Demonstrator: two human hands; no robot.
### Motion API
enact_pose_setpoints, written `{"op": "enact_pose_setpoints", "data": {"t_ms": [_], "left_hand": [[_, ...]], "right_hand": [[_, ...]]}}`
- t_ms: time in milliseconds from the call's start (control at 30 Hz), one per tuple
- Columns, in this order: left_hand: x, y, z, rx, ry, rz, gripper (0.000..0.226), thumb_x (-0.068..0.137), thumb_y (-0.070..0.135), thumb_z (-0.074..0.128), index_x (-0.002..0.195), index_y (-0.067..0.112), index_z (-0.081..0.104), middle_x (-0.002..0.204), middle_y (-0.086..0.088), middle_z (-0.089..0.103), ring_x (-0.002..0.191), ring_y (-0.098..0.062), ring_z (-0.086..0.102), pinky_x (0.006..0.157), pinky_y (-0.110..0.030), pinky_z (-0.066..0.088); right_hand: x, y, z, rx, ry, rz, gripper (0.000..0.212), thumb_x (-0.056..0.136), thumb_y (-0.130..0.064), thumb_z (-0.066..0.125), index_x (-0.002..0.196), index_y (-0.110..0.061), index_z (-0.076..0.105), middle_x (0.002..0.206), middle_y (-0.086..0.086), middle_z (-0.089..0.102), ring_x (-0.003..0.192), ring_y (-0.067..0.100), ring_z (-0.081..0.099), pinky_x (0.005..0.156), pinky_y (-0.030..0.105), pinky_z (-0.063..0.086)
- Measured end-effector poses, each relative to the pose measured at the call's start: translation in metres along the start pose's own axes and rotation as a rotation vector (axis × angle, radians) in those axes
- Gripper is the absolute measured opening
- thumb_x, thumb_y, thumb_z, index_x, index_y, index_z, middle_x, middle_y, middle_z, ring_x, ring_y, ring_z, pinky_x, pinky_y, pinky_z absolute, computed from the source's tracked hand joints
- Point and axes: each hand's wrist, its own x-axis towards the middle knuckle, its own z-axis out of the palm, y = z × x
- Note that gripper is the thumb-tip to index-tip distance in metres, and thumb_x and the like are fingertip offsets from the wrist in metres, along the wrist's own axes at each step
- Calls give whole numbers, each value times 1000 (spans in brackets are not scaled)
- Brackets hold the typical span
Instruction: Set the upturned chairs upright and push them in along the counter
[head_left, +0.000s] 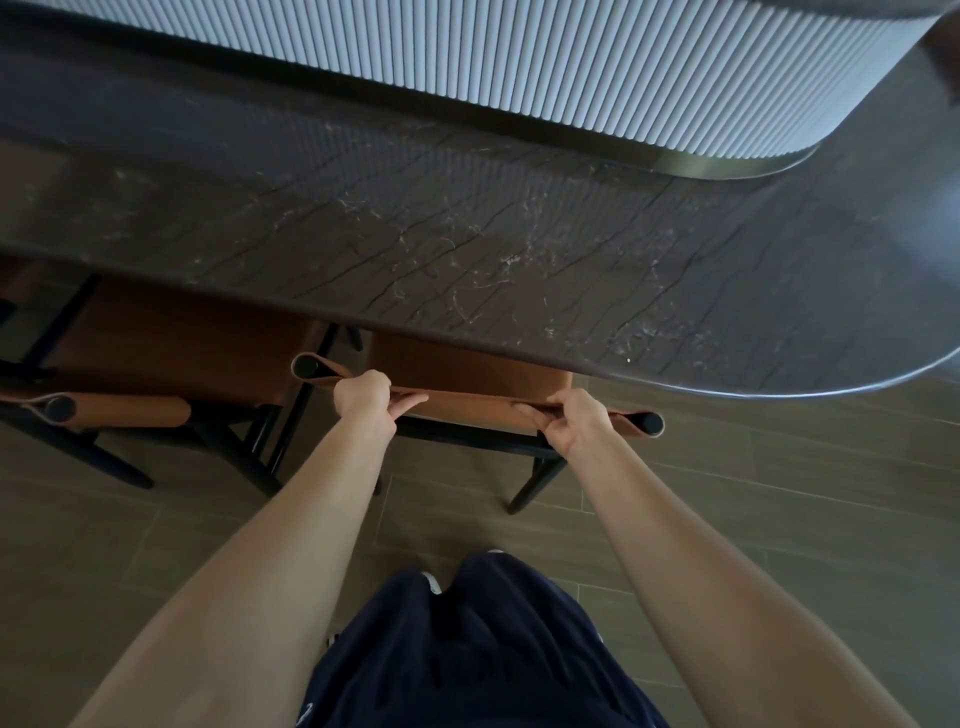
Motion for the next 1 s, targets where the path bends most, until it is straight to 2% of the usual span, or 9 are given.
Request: {"op": "enact_pose_setpoints", "data": {"t_ms": [100, 300, 367, 433, 567, 700, 800, 867, 1000], "left_hand": [[-6, -6, -6, -7, 3, 13, 27, 94, -9, 46, 112, 12, 46, 127, -24, 49, 103, -46, 56, 73, -57, 57], [-7, -8, -24, -30, 7, -13, 27, 92, -12, 47, 109, 10, 48, 123, -26, 51, 97, -45, 58, 74, -58, 57], [-5, -6, -27, -42, -33, -22, 30, 92, -13, 47, 111, 10, 48, 121, -24, 50, 102, -45, 58, 78, -58, 56], [-4, -1, -24, -37, -68, -17, 33, 92, -14, 45, 114, 11, 47, 126, -25, 48, 110, -46, 56, 80, -59, 55], [-1, 10, -18, -38, -139, -20, 40, 92, -14, 43, 123, 12, 43, 138, -25, 40, 121, -48, 48, 82, -61, 53], [19, 39, -19, 1, -168, 15, 60, 93, -15, 41, 147, 9, 29, 147, -28, 31, 129, -49, 41, 69, -56, 56], [33, 58, -22, 12, -159, 15, 65, 94, -14, 41, 151, 13, 25, 150, -26, 28, 131, -48, 39, 70, -58, 56], [36, 61, -22, 10, -169, 13, 64, 94, -15, 41, 150, 13, 26, 149, -26, 30, 130, -48, 40, 72, -58, 56], [33, 60, -24, 30, -193, 21, 59, 95, -12, 42, 148, 10, 30, 147, -25, 33, 130, -47, 42, 66, -56, 57]], "right_hand": [[1, 6, -6, -47, -23, 0, 32, 95, 13, 36, 127, 6, 42, 135, 29, 46, 112, 48, 57, 52, 48, 58], [-1, 18, -9, -68, -25, -20, 45, 94, 14, 35, 138, 6, 35, 133, 31, 47, 113, 51, 55, 46, 48, 57], [-2, 20, -7, -29, -16, -38, 47, 93, 16, 35, 138, 4, 35, 134, 31, 45, 111, 50, 56, 53, 52, 59], [-4, 19, -4, 20, -3, -50, 47, 92, 17, 35, 138, 4, 36, 133, 31, 45, 98, 48, 58, 64, 55, 59], [-2, 16, 4, 81, -4, -71, 48, 91, 18, 38, 137, 4, 36, 135, 32, 42, 92, 47, 60, 66, 54, 60], [-6, 23, 30, 103, -18, -52, 47, 92, 18, 38, 137, 4, 36, 135, 32, 40, 95, 47, 60, 77, 55, 58], [-8, 29, 50, 84, -8, -50, 43, 94, 15, 40, 135, 2, 38, 131, 26, 43, 80, 39, 60, 72, 47, 59], [-5, 29, 55, 72, 9, -52, 41, 94, 14, 41, 134, 2, 41, 132, 25, 44, 78, 37, 59, 66, 45, 59], [-4, 30, 49, 47, -33, -48, 35, 95, 12, 44, 130, 5, 44, 130, 27, 47, 85, 36, 61, 79, 49, 59]]}}
